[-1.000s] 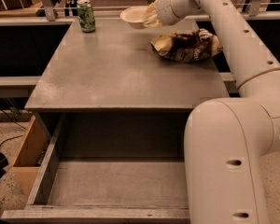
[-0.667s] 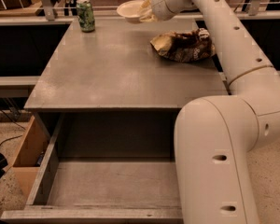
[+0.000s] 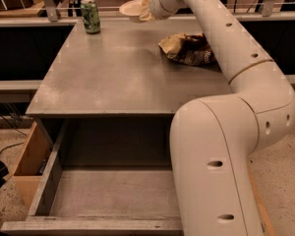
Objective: Move paper bowl near green can
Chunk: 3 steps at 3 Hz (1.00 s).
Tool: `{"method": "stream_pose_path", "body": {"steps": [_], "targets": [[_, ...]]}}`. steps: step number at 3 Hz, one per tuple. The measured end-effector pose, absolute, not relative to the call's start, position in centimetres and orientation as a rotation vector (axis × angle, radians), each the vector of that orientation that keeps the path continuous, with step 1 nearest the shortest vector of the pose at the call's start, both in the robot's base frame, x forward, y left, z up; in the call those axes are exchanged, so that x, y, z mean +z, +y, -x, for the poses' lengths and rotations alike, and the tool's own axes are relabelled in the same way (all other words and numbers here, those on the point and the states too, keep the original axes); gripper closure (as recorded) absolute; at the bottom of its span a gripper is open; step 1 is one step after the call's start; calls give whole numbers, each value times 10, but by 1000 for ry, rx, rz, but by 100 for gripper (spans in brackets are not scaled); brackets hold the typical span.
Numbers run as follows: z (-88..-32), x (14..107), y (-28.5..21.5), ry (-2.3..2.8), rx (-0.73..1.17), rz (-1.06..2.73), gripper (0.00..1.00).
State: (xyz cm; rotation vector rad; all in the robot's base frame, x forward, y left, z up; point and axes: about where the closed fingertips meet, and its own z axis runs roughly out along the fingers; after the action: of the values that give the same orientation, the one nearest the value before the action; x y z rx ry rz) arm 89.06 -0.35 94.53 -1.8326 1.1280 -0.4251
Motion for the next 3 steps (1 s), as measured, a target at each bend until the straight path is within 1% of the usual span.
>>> {"method": "stream_pose_path", "body": {"steps": [2,3], "targets": [[-904,932,10,1243,-457,1751,100],[-907,928,33,1220,-424,1725,100]]}}
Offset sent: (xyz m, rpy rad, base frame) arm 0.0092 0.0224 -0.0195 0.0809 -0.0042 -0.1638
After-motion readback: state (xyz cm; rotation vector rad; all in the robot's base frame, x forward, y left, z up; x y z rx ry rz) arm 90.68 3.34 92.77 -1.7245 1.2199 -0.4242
